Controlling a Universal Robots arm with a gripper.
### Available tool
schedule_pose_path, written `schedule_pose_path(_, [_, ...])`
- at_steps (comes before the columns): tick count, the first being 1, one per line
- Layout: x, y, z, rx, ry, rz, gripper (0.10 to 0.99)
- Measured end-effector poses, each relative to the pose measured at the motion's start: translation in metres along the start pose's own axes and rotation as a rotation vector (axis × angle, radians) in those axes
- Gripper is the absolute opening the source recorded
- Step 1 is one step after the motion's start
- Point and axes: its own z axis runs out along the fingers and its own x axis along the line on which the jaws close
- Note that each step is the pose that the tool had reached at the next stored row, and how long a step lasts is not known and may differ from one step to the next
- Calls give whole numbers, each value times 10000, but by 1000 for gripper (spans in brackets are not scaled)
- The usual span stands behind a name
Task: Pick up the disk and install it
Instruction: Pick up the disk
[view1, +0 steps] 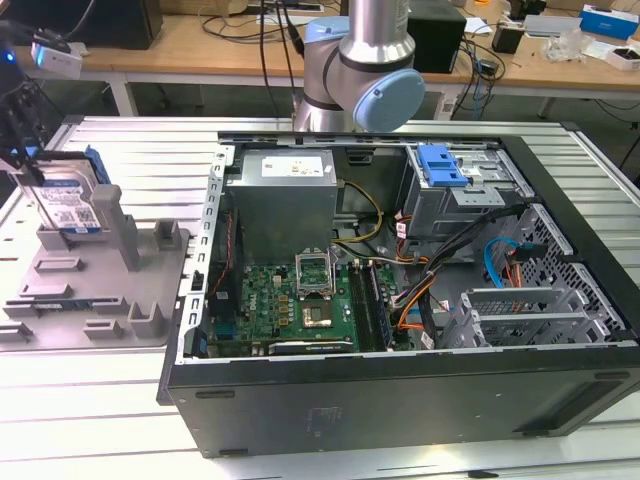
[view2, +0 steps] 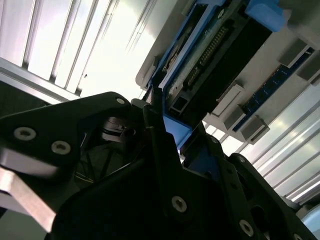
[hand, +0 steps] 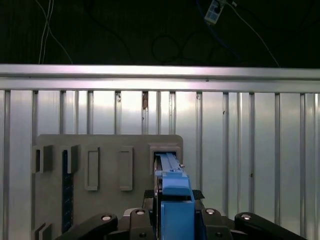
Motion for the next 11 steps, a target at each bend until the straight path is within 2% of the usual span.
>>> schedule_pose_path(8, [-8, 13, -405, 1, -1, 1, 369])
schedule_pose_path(10, [-11, 19, -616, 1, 7, -1, 369])
schedule_pose_path(11, [-12, 21, -665, 0, 10, -1, 369])
